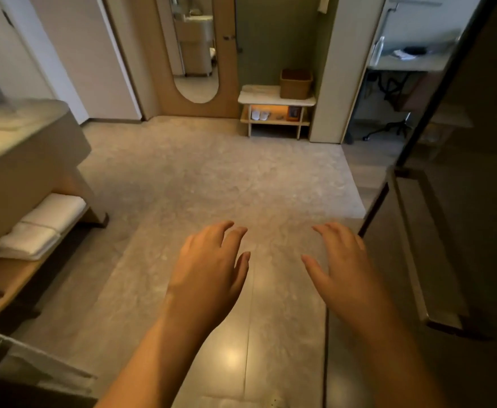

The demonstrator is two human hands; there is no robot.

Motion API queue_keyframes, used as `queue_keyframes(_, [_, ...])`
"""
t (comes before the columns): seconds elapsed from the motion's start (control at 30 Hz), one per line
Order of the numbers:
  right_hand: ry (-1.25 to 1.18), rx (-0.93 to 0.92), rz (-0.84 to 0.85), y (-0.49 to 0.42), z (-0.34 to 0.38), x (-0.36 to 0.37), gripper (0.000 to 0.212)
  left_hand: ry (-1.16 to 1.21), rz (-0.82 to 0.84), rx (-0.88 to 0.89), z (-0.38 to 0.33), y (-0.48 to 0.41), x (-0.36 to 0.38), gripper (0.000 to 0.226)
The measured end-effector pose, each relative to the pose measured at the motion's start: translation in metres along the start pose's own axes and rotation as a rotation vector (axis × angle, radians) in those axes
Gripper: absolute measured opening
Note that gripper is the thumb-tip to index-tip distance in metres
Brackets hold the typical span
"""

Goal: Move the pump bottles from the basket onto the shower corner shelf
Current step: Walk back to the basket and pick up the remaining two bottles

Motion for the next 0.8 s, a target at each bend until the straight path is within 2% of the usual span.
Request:
queue_keyframes(0.1, [-0.020,0.025,-0.037,-0.052,-0.020,-0.007,0.050,-0.019,-0.034,0.047,-0.007,-0.055,0.006,0.039])
queue_keyframes(0.33, [-0.054,-0.013,-0.038,-0.138,-0.040,0.012,0.048,-0.033,-0.020,0.033,0.004,-0.145,0.039,0.042])
queue_keyframes(0.63, [-0.071,-0.010,0.004,-0.243,-0.056,0.044,0.050,-0.014,-0.008,0.007,0.048,-0.251,0.080,0.037])
queue_keyframes(0.8, [0.026,0.008,0.055,-0.337,-0.066,0.068,0.055,0.019,-0.007,-0.007,0.089,-0.328,0.114,0.037])
Point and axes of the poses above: each hand's wrist, its own y-axis away from the middle knuckle, its own x-axis out of the palm, z = x × y, the point moved 6 cm from there along -y, towards the middle knuckle, and after that the axes turned 1 degree about -z, right-handed, at the moved point
